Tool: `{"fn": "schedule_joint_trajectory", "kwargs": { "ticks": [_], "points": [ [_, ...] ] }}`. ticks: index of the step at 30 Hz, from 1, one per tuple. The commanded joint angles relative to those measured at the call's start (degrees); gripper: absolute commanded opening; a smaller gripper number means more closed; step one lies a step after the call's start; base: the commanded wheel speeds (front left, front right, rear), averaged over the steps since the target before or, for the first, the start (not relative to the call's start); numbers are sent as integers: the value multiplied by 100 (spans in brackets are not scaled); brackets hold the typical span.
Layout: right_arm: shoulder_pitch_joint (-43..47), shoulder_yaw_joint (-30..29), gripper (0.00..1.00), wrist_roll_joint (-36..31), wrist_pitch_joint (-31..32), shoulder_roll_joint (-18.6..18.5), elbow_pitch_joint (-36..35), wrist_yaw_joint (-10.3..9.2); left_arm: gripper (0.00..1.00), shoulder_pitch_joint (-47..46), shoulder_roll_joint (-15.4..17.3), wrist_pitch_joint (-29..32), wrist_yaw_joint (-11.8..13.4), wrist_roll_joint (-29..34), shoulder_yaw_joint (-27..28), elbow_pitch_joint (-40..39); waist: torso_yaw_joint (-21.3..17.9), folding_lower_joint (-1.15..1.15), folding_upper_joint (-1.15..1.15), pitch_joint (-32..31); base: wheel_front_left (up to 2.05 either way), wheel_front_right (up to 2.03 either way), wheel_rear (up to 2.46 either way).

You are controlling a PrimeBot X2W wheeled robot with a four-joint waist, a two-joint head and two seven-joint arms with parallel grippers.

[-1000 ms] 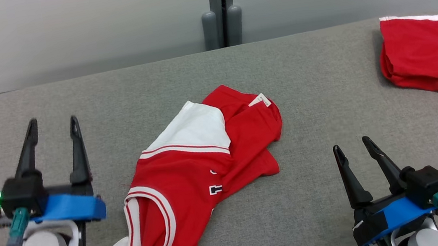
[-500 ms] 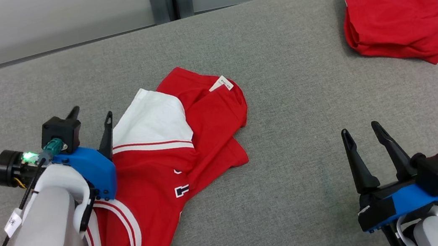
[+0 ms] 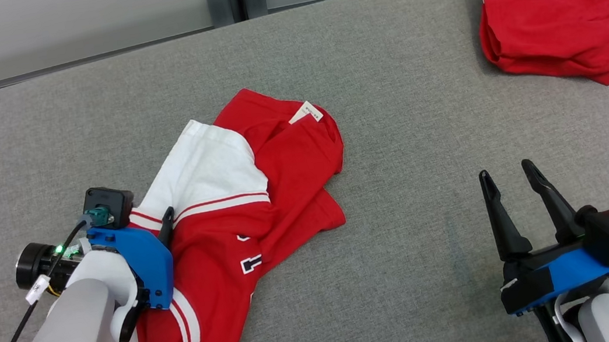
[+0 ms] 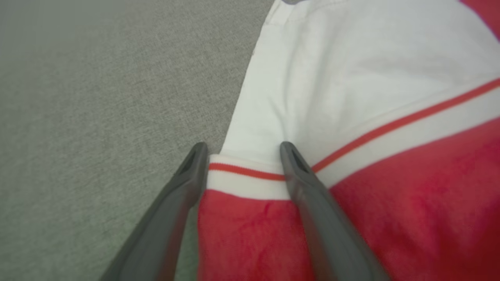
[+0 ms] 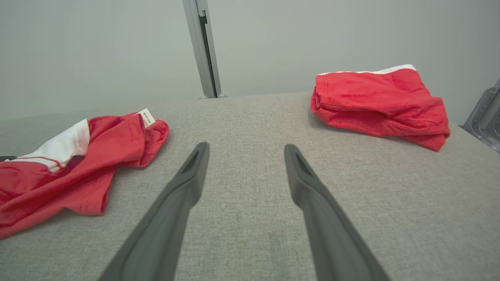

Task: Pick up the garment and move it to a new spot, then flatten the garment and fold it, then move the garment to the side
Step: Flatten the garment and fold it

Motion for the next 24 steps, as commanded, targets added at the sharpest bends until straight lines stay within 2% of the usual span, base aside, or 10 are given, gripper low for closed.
{"fn": "schedule_joint_trajectory", "kwargs": {
  "ticks": [1,2,3,4,8,11,18,22,24],
  "points": [
    [-44,-15,100,-44,-22,-6,-14,3,100,154,8,98,-7,-62,-138,158,9,1,0,-9,0,0,0],
    [-42,-25,100,-49,-22,-7,-11,2,44,127,2,16,-7,-86,-169,147,18,1,0,-21,0,0,0],
    [-35,-44,100,-66,-22,-8,-8,3,15,86,5,-77,-7,-102,-188,139,31,1,0,-41,0,0,0],
    [-19,-56,100,-75,-22,-7,-9,2,0,41,8,-166,-7,-160,-189,150,45,1,0,-57,0,0,0],
    [65,-118,100,-102,-22,-7,-33,3,0,-266,65,-635,4,-245,-45,244,120,1,0,-126,0,0,0],
    [48,-138,100,-137,-22,-7,-40,3,0,-486,214,-1027,135,-309,171,342,144,1,0,-152,0,0,0],
    [-23,-128,100,-140,-22,-8,-28,3,0,-977,802,-1797,476,-471,754,599,12,1,0,-72,0,0,0],
    [-23,-176,100,-147,-22,-7,-2,3,0,-1073,1144,-1944,653,-502,1002,679,-92,1,0,50,0,0,0],
    [-52,-202,100,-154,-22,-8,-3,2,0,-1139,1360,-1979,639,-520,1142,754,-137,1,0,142,0,0,0]
  ]
}}
